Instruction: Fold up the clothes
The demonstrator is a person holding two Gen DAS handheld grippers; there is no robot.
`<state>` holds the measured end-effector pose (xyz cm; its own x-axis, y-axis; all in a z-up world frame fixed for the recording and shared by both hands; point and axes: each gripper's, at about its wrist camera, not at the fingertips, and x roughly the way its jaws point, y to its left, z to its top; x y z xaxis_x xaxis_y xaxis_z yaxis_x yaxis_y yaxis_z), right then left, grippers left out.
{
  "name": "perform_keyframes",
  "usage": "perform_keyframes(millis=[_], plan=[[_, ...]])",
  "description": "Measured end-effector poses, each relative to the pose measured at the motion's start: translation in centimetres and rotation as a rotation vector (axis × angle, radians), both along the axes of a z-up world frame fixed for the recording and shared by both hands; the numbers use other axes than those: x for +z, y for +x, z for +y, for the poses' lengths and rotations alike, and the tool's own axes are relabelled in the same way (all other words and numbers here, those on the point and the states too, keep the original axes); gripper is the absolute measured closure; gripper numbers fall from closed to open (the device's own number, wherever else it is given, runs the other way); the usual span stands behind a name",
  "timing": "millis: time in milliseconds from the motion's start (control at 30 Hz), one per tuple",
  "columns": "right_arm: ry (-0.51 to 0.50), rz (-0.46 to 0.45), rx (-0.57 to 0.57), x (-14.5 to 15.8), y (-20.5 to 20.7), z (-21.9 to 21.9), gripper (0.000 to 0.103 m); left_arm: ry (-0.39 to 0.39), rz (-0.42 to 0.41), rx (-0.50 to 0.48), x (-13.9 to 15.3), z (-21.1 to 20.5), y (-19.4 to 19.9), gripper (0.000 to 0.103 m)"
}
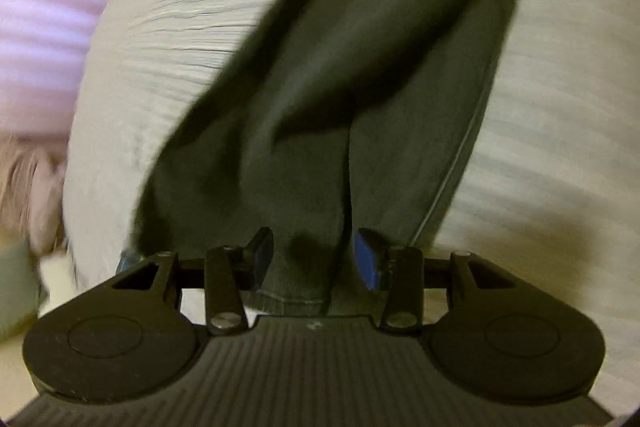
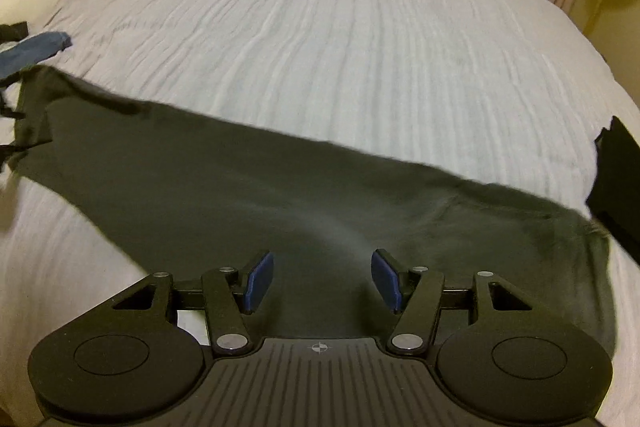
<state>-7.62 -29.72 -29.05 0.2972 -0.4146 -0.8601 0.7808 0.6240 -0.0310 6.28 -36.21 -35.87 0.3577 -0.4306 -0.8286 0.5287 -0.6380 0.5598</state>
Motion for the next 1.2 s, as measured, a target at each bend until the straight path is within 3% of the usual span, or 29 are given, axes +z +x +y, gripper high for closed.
perform_keyframes(millis=[200, 233, 267, 300, 500, 633, 733, 767, 800, 833, 1000, 1033, 1067, 1100, 1200], plan=[[0.015, 0.045, 0.01, -1.8, 6.2, 3.7, 0.045, -0.01, -0.047, -0.145, -1.9, 0.1, 3.2, 0.055], [0.009, 0.049, 0.018, -1.9, 6.9, 4.1, 0.045, -0.016, -0.043, -0.157, -1.8, 0.0, 3.4, 0.059], [0.006, 0.059, 0.028, -2.0, 7.4, 4.1, 0.045, -0.022, -0.039, -0.168, -1.7, -0.1, 3.7, 0.081], [0.004, 0.068, 0.038, -2.0, 7.9, 4.2, 0.045, -0.027, -0.025, -0.158, -1.1, -0.2, 4.1, 0.093], [-0.03, 0.076, 0.034, -0.6, 9.0, 4.2, 0.045, -0.109, 0.115, -0.023, 6.8, 0.7, 7.7, 0.096], [-0.025, 0.079, 0.028, -0.7, 9.1, 4.2, 0.045, -0.055, 0.131, 0.02, 6.7, 2.3, 8.6, 0.102], [-0.011, 0.076, 0.02, -1.2, 9.2, 4.6, 0.045, -0.061, 0.109, 0.005, 5.3, 3.4, 7.8, 0.093], [-0.003, 0.076, 0.016, -1.4, 9.3, 4.8, 0.045, -0.07, 0.103, -0.018, 5.0, 3.7, 7.2, 0.082], [0.002, 0.076, 0.014, -1.6, 9.2, 5.0, 0.045, -0.079, 0.098, -0.043, 4.7, 4.0, 6.6, 0.06], [0.008, 0.076, 0.011, -1.8, 9.1, 5.3, 0.045, -0.081, 0.082, -0.081, 4.1, 4.2, 6.2, 0.054], [0.032, 0.088, -0.012, -2.5, 8.1, 6.4, 0.045, -0.054, -0.023, -0.254, -0.1, 4.2, 4.8, 0.054], [0.034, 0.091, -0.02, -2.5, 7.9, 6.5, 0.045, -0.059, -0.046, -0.259, -0.9, 3.9, 4.6, 0.056], [0.036, 0.094, -0.031, -2.5, 7.6, 6.6, 0.045, -0.051, -0.045, -0.239, -1.3, 3.3, 4.7, 0.068], [0.038, 0.096, -0.042, -2.5, 7.3, 6.7, 0.045, -0.041, -0.04, -0.217, -1.6, 2.6, 4.9, 0.096], [0.041, 0.104, -0.075, -2.5, 6.9, 6.8, 0.045, -0.077, 0.009, -0.175, 0.3, 1.6, 5.2, 0.102]])
